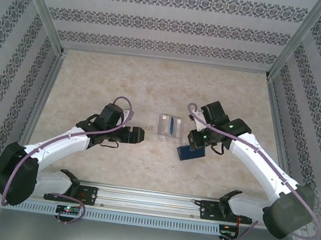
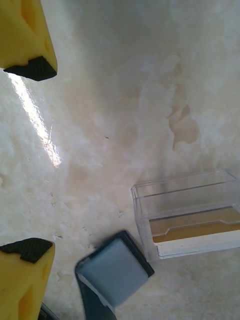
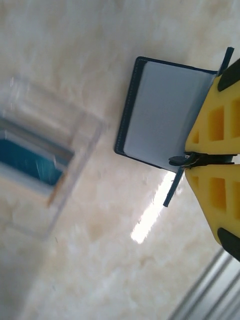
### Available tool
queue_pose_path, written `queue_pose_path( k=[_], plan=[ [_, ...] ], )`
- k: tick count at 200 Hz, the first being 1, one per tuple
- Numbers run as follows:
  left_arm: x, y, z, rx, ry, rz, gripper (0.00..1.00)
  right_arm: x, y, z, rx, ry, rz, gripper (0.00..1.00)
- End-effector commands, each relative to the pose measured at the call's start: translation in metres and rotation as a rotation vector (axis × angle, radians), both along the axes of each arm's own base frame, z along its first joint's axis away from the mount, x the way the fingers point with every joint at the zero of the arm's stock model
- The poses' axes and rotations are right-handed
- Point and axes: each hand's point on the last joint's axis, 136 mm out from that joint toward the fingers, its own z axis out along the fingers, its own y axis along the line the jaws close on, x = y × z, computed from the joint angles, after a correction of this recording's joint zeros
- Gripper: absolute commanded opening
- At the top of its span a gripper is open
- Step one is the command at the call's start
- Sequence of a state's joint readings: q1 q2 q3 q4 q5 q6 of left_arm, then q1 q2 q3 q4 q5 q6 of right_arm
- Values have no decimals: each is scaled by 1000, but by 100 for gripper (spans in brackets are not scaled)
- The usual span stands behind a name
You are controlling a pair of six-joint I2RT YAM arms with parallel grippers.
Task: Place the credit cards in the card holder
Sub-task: Place the card holder at the bottom-center of the table.
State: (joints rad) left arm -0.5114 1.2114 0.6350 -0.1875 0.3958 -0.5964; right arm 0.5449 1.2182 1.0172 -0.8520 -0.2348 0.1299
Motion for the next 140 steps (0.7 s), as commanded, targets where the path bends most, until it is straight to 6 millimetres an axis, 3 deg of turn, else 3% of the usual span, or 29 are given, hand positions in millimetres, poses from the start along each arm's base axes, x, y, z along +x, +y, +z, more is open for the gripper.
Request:
queue_pose_path(
  k=[1,20,39,93,113,140],
  plan=[
    [-8,-6,-4,-73,8,2,88,-20,41,23,105,-36,181,8],
    [-12,-5,-9,-131,54,18,91,-37,72,31,147,-46,331,8],
    [-11,9,-8,-126,69,81,92,-48,100,30,156,-69,455,9],
    [5,47,-8,-219,130,290,96,-22,178,34,354,-183,558,7],
    [8,55,-5,-211,124,316,96,-17,174,20,370,-138,504,11],
    [7,71,-14,-109,112,360,96,-12,134,-17,346,-45,349,13]
  ],
)
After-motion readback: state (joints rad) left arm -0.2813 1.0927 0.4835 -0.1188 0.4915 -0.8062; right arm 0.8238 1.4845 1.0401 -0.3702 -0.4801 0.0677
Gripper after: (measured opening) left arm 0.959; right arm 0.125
